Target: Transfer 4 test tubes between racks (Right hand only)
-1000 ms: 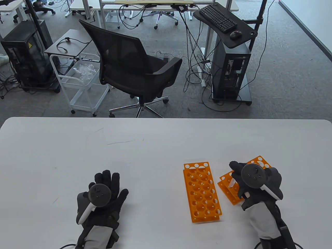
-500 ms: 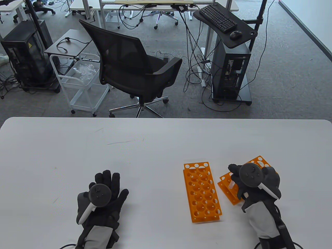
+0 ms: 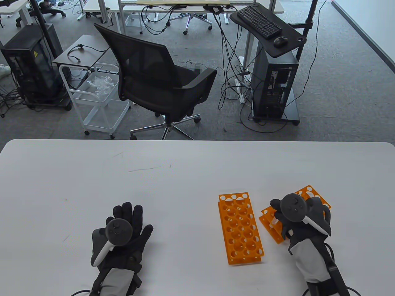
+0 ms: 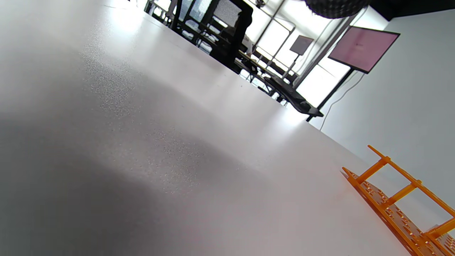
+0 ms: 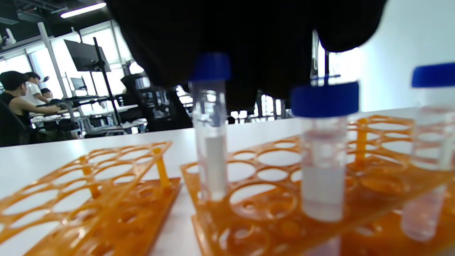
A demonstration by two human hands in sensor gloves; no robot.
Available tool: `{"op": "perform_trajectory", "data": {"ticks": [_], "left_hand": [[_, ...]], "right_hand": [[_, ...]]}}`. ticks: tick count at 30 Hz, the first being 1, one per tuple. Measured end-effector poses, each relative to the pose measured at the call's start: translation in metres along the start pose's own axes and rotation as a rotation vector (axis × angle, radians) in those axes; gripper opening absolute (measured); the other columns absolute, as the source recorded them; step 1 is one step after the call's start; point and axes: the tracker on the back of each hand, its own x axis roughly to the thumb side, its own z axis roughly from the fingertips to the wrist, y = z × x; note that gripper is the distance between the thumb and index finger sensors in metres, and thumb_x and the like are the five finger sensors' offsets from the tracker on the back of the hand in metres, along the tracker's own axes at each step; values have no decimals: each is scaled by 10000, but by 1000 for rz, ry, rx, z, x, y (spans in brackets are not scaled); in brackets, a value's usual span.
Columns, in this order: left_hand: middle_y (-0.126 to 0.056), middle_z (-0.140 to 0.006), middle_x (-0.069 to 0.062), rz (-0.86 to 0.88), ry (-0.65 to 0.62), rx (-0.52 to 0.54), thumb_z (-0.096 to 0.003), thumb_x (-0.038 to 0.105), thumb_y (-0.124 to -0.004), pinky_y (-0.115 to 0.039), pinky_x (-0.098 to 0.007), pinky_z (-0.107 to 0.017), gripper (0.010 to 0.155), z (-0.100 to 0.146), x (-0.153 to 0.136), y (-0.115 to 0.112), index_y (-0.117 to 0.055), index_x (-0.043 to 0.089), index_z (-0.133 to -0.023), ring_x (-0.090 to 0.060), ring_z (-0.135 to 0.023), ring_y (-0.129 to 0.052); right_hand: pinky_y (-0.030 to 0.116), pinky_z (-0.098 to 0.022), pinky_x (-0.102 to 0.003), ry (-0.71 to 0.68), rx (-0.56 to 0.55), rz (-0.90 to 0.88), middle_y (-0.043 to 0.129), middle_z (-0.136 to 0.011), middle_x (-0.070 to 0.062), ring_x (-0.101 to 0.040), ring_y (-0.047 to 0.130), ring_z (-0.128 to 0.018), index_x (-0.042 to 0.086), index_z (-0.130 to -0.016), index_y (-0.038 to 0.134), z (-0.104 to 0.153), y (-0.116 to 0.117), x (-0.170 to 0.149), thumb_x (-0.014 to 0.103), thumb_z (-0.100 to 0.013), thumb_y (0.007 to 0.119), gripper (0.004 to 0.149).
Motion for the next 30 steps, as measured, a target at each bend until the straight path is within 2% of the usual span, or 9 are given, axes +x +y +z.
{"op": "perform_trajectory", "data": {"ticks": [26,30], "left_hand": [[152,-1137,195,2,-4,-1,-576,647,-493,194,-372,-730,711,0,0,0,-57,482,-1113,-50,-1004,288],[152,-1137,194,-5,-5,-9,-576,648,-492,194,-372,-730,712,-1,1,-3,-55,480,-1114,-51,-1003,290]], "right_hand": [[632,-589,-644,-8,28,49,942,-860,-143,-435,852,-779,160,-893,841,-3,13,7,262,-434,851,470],[619,-595,-648,-10,-1,9,922,-880,-158,-446,835,-791,149,-912,824,-1,5,6,289,-435,848,498]]}}
